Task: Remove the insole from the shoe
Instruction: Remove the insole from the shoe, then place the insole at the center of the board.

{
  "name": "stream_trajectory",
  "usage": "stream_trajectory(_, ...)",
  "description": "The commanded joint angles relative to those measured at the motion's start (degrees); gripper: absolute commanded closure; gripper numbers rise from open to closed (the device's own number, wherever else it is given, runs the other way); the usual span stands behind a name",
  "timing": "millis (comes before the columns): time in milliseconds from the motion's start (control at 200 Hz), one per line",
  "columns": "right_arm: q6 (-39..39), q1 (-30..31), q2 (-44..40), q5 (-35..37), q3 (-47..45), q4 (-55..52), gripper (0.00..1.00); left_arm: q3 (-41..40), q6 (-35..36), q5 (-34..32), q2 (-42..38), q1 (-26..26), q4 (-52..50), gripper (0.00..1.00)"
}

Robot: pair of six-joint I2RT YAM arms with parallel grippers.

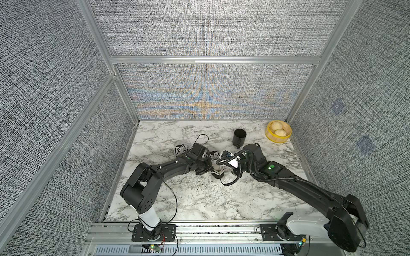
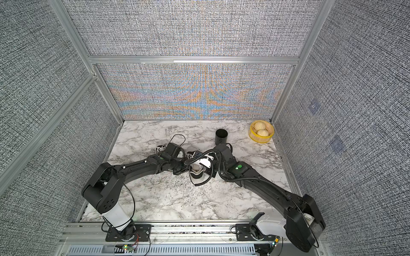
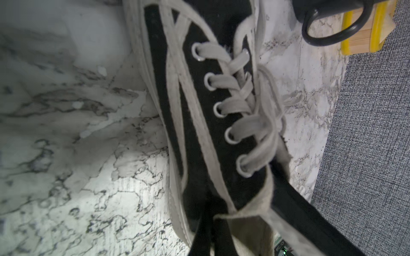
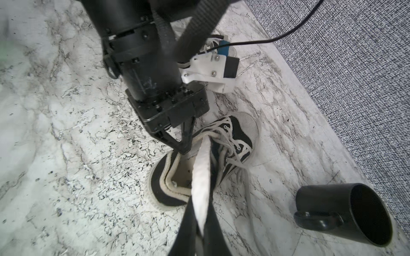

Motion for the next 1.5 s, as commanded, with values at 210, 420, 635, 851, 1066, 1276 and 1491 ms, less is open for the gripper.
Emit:
stream_trajectory(210, -6.43, 0.20, -9.54, -1.58, 7.58, -18.66, 1.00, 5.61, 3.33, -4.23, 4.22, 1.23, -3.47, 1.00)
stream_trajectory(420, -10.23, 0.15, -15.04, 7.56, 10.37, -24.11, 1.00, 9.16, 3.95, -4.57, 6.78, 2.88, -4.48, 1.00)
stream_trajectory(635, -14.28, 1.00, -17.64, 16.71, 1.04, -15.44, 1.00, 12.48, 4.49, -4.33, 8.85, 3.77, -5.57, 1.00)
stream_trajectory(851, -18.55, 4.65, -15.60, 17.40, -14.19, -0.94, 1.00, 12.43, 3.95, -3.49, 8.73, 3.79, -5.49, 1.00)
stream_trajectory(1066, -20.85, 8.58, -13.51, 16.84, -20.55, -5.33, 0.96, 11.90, 3.33, -4.23, 7.29, 3.79, -5.27, 1.00)
stream_trajectory(1276, -17.03, 10.52, -14.99, 15.54, -22.02, -8.86, 0.46, 12.51, 3.07, -4.49, 7.37, 3.79, -5.62, 0.94)
stream_trajectory(1491, -7.86, 10.52, -16.80, 14.01, -13.09, -13.97, 0.06, 13.39, 3.25, -4.37, 6.52, 3.79, -6.19, 0.85)
